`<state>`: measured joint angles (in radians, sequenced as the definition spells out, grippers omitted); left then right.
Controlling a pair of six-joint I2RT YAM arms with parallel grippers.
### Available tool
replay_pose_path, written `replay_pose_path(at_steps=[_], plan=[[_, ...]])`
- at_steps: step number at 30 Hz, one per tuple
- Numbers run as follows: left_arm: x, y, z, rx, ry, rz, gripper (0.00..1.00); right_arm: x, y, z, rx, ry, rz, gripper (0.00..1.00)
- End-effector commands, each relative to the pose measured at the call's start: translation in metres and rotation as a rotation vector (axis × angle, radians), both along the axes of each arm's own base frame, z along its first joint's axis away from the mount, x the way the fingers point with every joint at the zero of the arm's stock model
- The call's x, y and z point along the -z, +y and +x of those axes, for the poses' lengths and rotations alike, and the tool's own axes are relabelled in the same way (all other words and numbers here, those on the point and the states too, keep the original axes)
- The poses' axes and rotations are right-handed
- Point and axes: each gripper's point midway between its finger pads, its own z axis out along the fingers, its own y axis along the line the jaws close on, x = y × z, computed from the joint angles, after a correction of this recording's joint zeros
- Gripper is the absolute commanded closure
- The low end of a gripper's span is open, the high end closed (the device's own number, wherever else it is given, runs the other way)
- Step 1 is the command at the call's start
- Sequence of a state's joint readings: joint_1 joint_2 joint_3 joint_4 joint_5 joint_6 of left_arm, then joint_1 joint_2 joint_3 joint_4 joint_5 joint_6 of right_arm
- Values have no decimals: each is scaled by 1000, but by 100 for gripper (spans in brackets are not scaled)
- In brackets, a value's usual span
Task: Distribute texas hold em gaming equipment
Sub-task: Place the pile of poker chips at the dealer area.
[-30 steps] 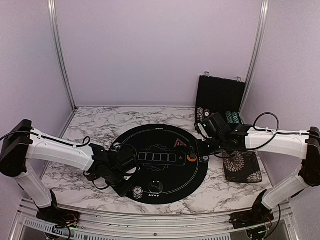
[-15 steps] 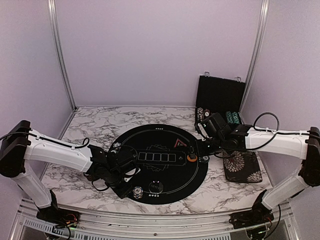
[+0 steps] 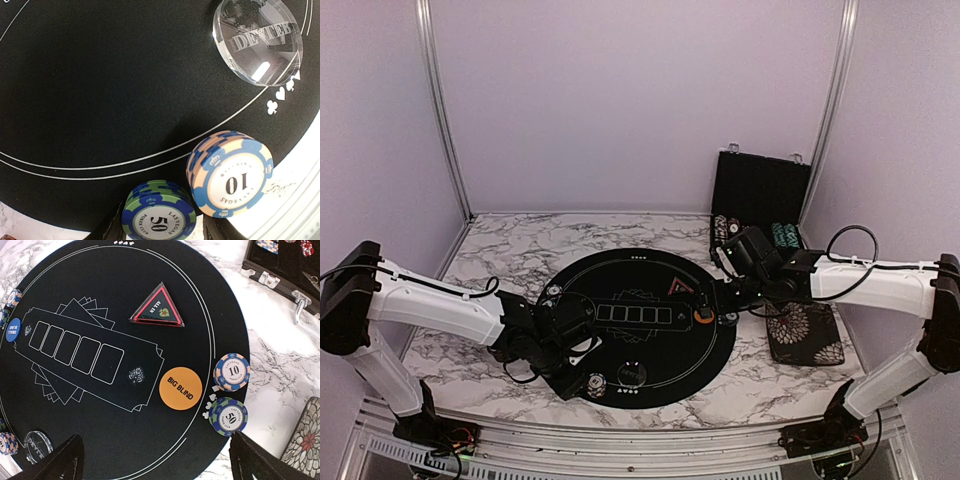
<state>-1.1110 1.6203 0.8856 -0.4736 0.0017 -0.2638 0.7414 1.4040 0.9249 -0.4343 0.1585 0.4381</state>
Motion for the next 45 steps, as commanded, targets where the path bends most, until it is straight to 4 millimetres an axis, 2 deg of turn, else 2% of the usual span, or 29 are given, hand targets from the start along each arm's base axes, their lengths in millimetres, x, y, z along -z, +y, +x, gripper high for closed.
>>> replay_pose_path(at_steps=[1,17,32,42,45], plan=[[1,7,-10,13,27,10,46,-9,0,2,11,-21,28,2],[-3,11,-11,14,23,12,43,-9,1,1,12,-16,37,2],[-18,15,-15,1,23,-5,40,-7,2,-3,12,-11,44,1],[-48,18,-13,-67,-1,-65,39,-9,5,-3,4,-11,49,1],[-58,23,-4,-112,-41,-61,38,-12,7,-1,-2,-17,48,1]])
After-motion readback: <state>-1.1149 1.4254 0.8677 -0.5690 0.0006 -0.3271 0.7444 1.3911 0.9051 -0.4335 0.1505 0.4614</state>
